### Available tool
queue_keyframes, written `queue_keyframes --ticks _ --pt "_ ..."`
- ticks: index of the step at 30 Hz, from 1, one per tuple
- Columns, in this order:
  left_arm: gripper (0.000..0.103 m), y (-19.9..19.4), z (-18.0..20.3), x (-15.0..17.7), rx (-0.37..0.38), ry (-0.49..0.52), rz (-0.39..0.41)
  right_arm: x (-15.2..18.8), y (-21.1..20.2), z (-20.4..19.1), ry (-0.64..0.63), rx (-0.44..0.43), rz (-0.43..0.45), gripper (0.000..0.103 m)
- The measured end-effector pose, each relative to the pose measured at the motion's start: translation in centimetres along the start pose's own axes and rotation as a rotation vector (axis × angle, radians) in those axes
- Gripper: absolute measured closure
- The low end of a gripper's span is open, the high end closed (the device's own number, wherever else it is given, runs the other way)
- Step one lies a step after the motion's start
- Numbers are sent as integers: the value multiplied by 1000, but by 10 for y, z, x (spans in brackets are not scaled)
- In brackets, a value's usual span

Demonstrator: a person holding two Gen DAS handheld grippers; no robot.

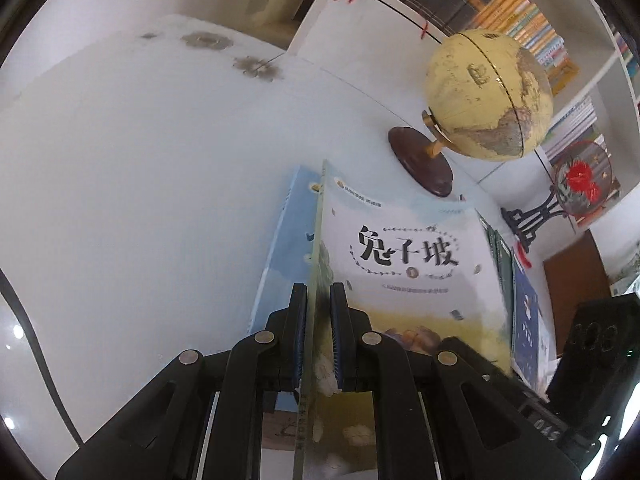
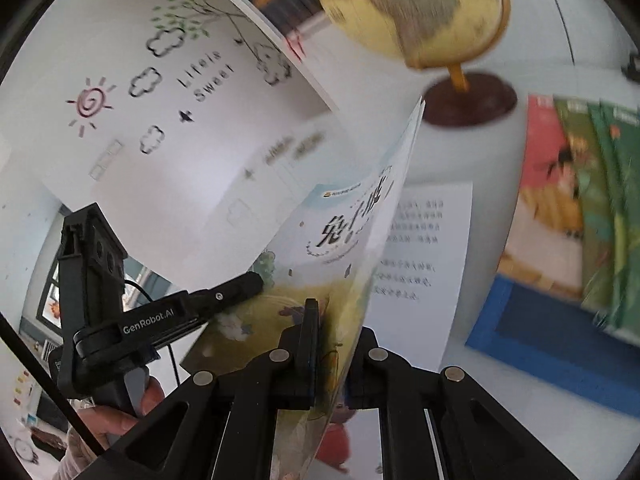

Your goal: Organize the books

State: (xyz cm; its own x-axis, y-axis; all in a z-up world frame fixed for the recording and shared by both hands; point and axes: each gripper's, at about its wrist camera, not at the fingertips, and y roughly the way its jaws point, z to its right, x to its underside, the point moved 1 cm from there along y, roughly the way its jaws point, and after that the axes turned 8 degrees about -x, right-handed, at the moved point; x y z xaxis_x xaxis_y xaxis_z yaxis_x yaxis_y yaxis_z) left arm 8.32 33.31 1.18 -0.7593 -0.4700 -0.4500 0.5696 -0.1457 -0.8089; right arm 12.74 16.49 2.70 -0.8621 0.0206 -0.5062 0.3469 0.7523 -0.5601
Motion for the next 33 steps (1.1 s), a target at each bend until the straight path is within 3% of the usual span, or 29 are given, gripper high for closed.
queue_keyframes --ticks 9,13,16,21,26,33 --pt "93 -1 -2 5 -47 30 -1 -2 18 12 9 11 -37 95" --pt "90 0 -9 2 -124 18 -5 -4 22 14 22 11 -48 93" --pt "87 0 -12 -2 -132 6 -15 -2 24 16 65 10 -63 86" --pt "80 -2 -4 -4 -222 62 -22 -3 18 9 68 66 -61 46" --pt "72 -2 9 -3 -216 100 -42 -4 2 20 91 150 -60 44" --pt "42 -2 41 1 -173 113 -28 -3 -37 50 180 145 -6 44"
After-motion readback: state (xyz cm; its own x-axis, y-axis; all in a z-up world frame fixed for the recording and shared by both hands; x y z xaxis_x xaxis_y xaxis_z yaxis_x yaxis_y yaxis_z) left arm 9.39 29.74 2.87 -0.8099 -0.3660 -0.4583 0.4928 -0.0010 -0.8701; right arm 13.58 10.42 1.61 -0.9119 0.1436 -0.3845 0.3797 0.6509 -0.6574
